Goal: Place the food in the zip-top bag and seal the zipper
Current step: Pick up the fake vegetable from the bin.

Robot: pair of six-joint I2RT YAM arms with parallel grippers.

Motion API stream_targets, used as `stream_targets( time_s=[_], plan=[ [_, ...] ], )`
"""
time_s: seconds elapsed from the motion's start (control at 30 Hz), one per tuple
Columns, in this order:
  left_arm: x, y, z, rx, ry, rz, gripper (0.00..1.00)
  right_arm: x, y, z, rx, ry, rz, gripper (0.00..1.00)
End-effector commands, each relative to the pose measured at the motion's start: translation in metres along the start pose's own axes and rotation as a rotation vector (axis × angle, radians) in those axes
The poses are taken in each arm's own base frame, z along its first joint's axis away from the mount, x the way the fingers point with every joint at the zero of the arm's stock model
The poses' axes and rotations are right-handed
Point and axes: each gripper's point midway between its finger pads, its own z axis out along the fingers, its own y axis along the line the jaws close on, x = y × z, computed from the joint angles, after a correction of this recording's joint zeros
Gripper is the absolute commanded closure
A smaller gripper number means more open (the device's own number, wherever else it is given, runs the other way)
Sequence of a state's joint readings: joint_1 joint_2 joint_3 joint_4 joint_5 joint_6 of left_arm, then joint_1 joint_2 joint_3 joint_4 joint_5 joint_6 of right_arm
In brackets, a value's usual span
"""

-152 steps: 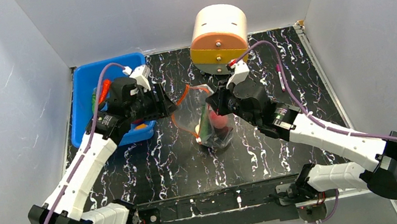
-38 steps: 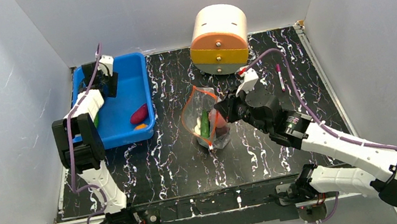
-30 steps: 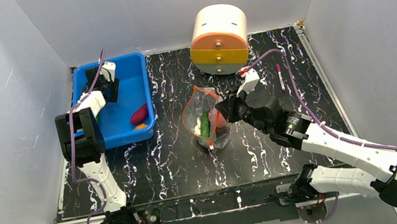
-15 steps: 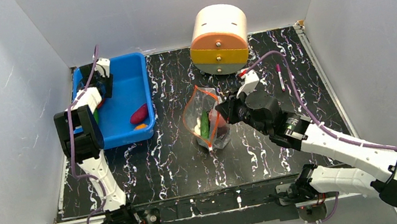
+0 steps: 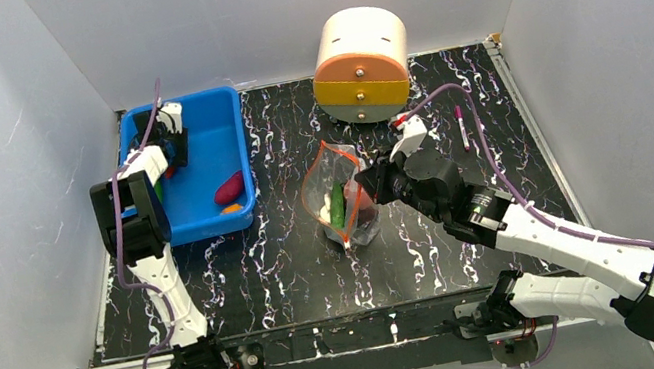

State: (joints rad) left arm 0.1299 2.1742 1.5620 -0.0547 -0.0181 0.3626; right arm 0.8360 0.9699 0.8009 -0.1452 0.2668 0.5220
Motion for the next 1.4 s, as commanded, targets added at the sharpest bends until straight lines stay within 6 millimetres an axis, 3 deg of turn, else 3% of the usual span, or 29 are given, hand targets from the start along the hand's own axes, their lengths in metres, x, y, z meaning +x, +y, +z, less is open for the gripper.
stream_targets(
  time_s=[0.0,0.13,0.3,0.47,0.87,1.07,1.27,1.37],
  plan=[
    [-0.011,0.004,-0.003,0.013,-0.02,-0.027,0.57,-0.025,0.008,-0.004,-0.027,-0.09,0.019,1.0],
    [-0.009,-0.001,-0.004,0.036,-0.014,-0.043,0.59,-0.023,0.008,-0.005,-0.034,-0.089,0.028,1.0],
    [-0.013,-0.005,-0.015,0.061,-0.017,-0.073,0.77,-0.023,0.007,-0.009,-0.037,-0.095,0.03,1.0],
    [-0.017,-0.005,-0.035,0.055,-0.038,-0.097,0.88,-0.023,0.007,-0.012,-0.044,-0.099,0.035,1.0],
    [-0.024,-0.032,-0.093,0.165,-0.089,-0.262,0.92,-0.028,0.017,-0.021,-0.094,-0.101,0.092,1.0],
    [-0.045,-0.043,-0.141,0.241,-0.207,-0.292,0.93,-0.019,0.019,-0.019,-0.101,-0.065,0.133,1.0],
    [-0.073,-0.053,-0.202,0.326,-0.369,-0.284,0.93,-0.022,0.02,-0.016,-0.07,-0.051,0.205,1.0],
    [-0.086,-0.057,-0.233,0.356,-0.462,-0.279,0.93,-0.025,0.03,-0.014,-0.091,-0.03,0.253,1.0]
  ],
)
